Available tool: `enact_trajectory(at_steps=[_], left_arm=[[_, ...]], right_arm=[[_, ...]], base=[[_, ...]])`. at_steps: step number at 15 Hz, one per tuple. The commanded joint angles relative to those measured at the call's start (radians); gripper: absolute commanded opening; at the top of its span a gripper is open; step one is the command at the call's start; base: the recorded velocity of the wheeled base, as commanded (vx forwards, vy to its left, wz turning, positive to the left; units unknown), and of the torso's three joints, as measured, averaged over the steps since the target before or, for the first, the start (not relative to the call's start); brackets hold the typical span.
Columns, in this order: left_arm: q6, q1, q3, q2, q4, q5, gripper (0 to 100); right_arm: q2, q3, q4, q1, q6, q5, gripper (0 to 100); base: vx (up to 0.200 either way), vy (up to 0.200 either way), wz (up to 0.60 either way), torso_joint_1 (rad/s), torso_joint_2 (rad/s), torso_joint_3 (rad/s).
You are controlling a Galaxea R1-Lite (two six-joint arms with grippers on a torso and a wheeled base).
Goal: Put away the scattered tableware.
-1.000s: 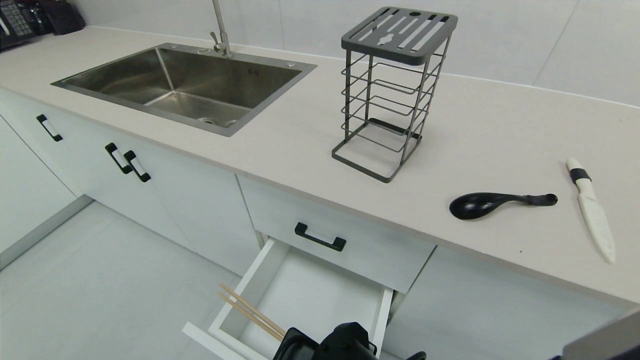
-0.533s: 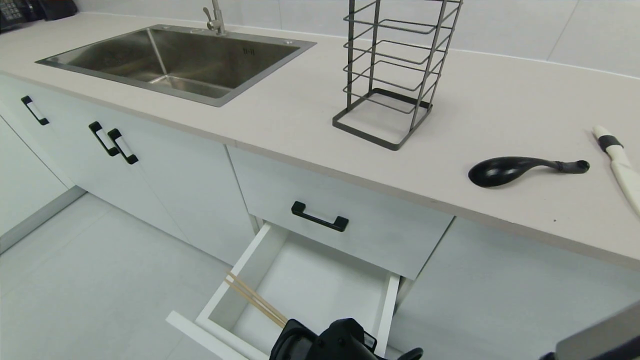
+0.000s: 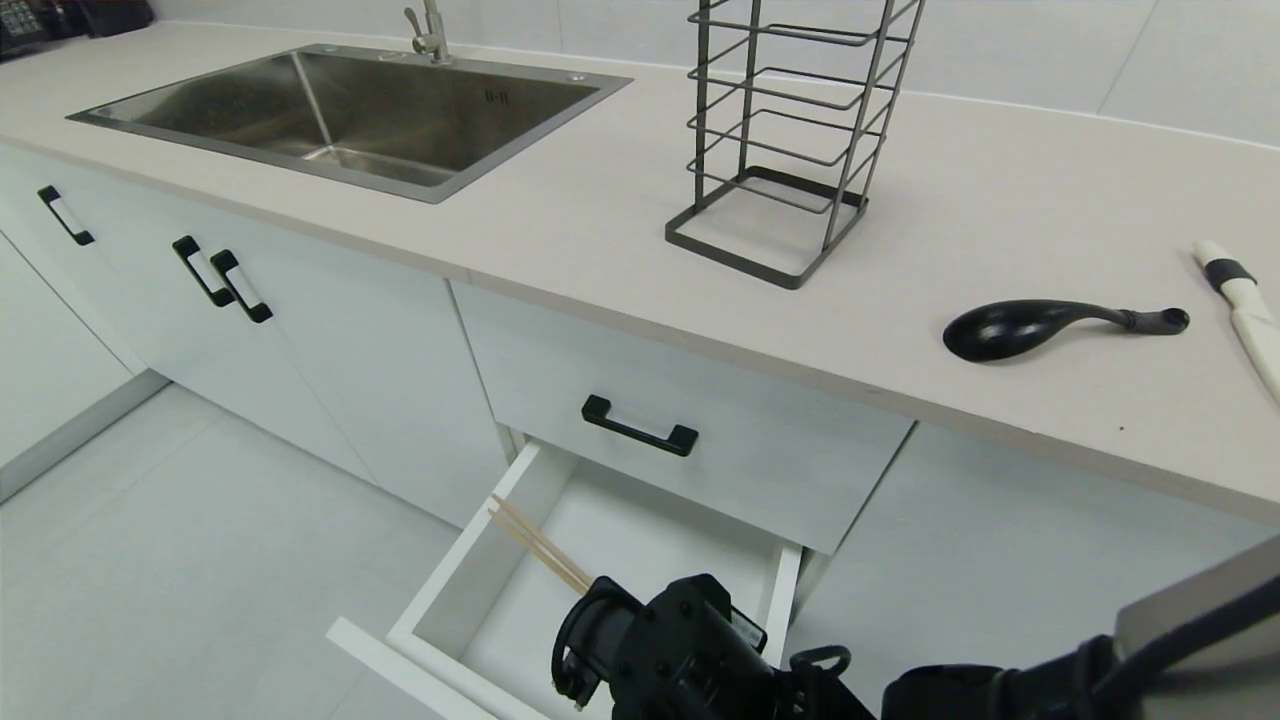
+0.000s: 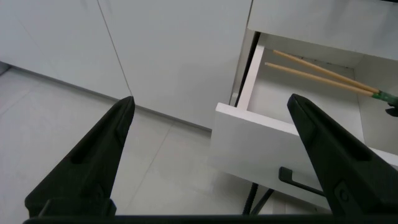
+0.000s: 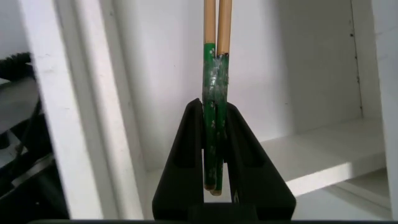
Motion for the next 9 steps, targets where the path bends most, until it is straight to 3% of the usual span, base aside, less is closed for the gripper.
enact_trajectory(at_steps=[1, 3, 7, 9], left_arm=[[0.000, 0.000, 0.000, 0.001, 0.000, 0.000, 100], [0.000, 0.000, 0.000, 0.001, 0.000, 0.000, 100], [0.000, 0.000, 0.000, 0.001, 0.000, 0.000, 100], [0.000, 0.000, 0.000, 0.001, 0.000, 0.000, 100]], right_arm=[[0.002, -0.049, 0.074, -0.030, 0.002, -0.053, 0], [0.004, -0.075, 0.151, -0.036, 0.007, -0.123, 0], [0.021, -0.088, 0.154, -0.036, 0.002, -0.123, 0], [0.019, -0.099, 0.154, -0.036, 0.001, -0.122, 0]], base=[[0.000, 0.000, 0.00, 0.000, 0.00, 0.000], [0.000, 0.000, 0.00, -0.146, 0.18, 0.071], [0.000, 0.000, 0.00, -0.228, 0.31, 0.122], [0.000, 0.000, 0.00, -0.112, 0.21, 0.085]])
